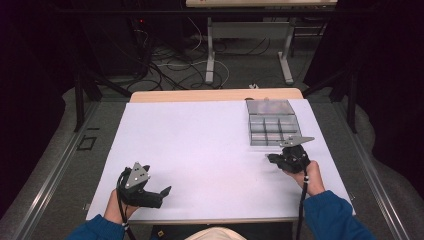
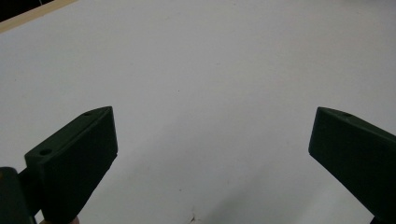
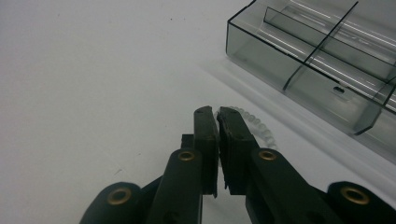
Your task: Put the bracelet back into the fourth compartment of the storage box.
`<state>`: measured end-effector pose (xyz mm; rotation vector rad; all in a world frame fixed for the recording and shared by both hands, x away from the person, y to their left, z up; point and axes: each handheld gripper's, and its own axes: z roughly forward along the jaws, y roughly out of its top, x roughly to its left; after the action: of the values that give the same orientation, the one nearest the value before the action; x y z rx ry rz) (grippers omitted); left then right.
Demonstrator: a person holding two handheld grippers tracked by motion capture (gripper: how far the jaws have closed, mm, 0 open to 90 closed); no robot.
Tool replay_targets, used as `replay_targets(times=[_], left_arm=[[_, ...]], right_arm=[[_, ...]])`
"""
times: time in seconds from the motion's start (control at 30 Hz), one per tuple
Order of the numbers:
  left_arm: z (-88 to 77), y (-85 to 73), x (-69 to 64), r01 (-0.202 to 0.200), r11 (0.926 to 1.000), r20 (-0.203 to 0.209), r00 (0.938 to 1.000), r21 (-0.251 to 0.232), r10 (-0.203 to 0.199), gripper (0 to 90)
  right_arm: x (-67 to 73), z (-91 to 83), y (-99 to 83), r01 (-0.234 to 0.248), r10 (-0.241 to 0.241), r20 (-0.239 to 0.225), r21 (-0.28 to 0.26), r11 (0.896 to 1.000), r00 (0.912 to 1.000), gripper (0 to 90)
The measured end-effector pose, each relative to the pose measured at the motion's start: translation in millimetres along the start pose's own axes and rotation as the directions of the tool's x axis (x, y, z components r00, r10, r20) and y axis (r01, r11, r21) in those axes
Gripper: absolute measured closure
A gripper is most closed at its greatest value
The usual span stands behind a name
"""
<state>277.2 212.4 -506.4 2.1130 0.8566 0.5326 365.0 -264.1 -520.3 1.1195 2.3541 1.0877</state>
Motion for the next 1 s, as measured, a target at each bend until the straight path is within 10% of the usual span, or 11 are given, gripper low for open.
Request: replay_targets(times=[1.0], left_arm=[[0.3,-0.1,-0.1,0.005,1.0000,-0.002,1.0000,-0.002,-0.005,1.4]], right_arm=[[-1.0,-20.8,10.2,-0.030,0.031,0.006,-0.110,0.993,0.9995,86.9]])
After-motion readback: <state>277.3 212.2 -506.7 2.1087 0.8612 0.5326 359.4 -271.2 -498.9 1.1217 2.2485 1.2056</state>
